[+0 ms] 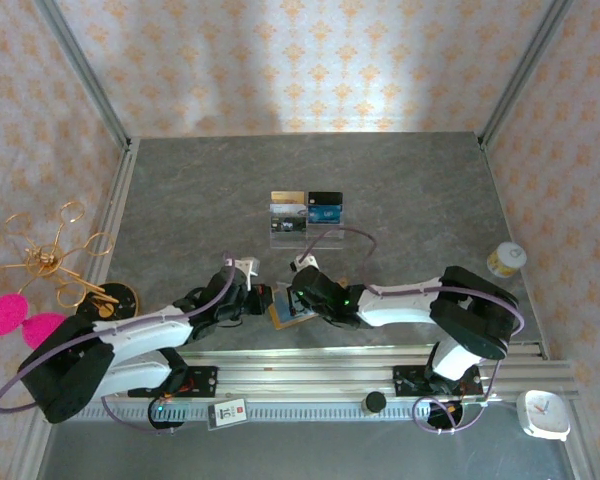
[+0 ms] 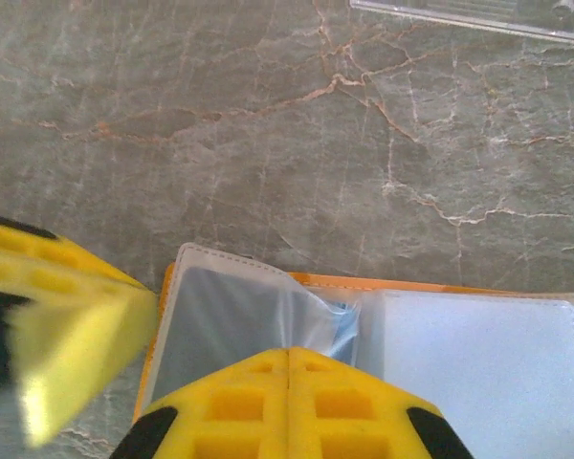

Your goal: Take the credit cards out of the card holder

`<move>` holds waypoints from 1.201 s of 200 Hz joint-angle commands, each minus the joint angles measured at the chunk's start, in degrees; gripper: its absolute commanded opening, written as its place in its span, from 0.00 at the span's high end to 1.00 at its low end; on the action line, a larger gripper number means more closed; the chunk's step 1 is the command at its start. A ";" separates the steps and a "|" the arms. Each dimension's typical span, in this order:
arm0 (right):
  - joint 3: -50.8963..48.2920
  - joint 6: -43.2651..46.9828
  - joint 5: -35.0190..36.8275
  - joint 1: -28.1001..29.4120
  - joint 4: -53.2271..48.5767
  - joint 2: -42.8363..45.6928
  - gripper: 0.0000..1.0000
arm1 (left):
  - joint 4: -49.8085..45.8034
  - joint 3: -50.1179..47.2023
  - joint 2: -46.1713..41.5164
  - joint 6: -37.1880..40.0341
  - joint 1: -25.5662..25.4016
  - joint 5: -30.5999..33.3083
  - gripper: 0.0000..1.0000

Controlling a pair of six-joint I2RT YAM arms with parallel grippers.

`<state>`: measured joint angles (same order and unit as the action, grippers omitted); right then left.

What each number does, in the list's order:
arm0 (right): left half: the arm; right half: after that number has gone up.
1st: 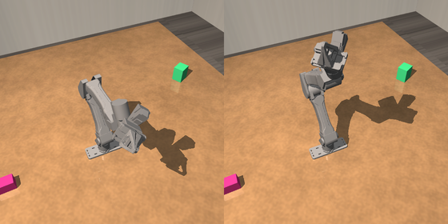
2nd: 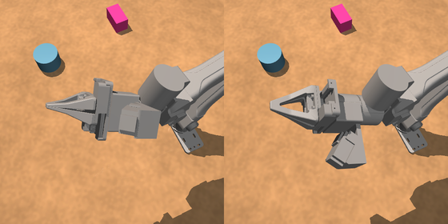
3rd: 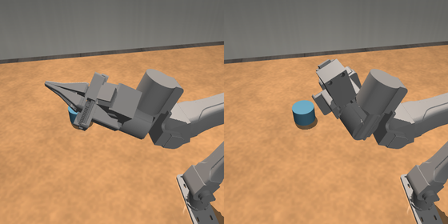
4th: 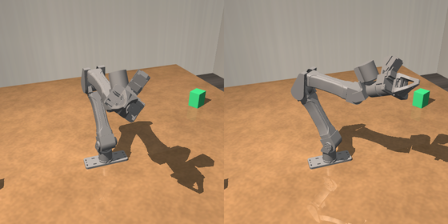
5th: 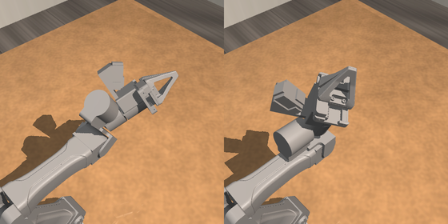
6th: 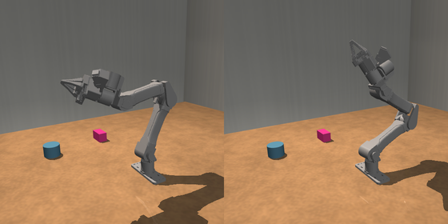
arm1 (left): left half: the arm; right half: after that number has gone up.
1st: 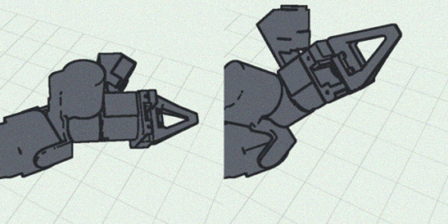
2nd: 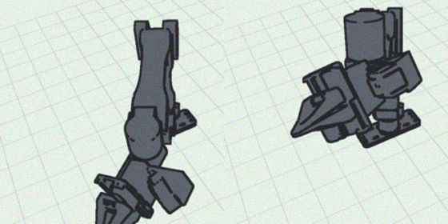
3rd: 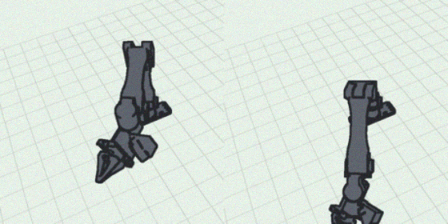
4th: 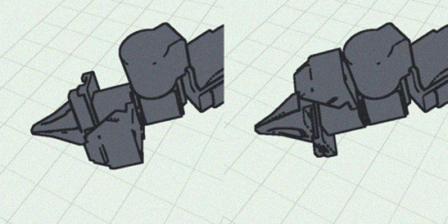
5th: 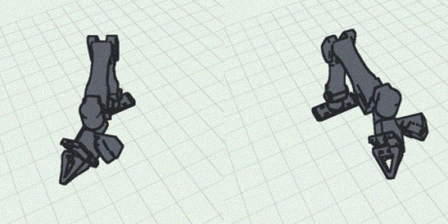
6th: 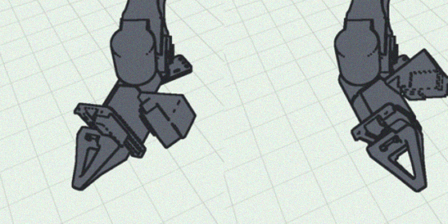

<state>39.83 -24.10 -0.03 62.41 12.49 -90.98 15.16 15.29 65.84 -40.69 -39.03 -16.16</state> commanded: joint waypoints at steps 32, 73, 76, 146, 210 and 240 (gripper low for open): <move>-0.20 -2.84 1.73 -0.21 1.67 1.22 0.97 | 4.19 -0.06 2.57 -3.32 -2.41 -2.29 1.00; -1.35 -3.91 5.39 -0.27 0.35 5.10 0.68 | 4.03 4.97 5.69 -2.92 -5.87 -2.69 1.00; -1.53 -4.08 6.03 -0.30 0.01 5.56 0.66 | 4.08 5.32 6.13 -2.91 -6.09 -2.83 1.00; -12.23 -4.18 9.24 -5.06 -7.58 22.92 0.60 | 3.57 15.19 18.58 -1.28 -8.63 -3.70 0.92; -11.57 2.18 0.77 -9.98 -4.73 16.22 0.67 | -1.27 14.86 12.80 -2.29 -8.36 3.29 0.84; -7.35 5.74 1.11 -10.71 -4.32 8.51 0.70 | -3.19 10.38 9.67 -4.56 -7.84 4.88 0.83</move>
<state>28.45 -22.41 1.56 52.25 6.79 -77.65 15.64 29.50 77.36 -43.40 -47.35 -14.50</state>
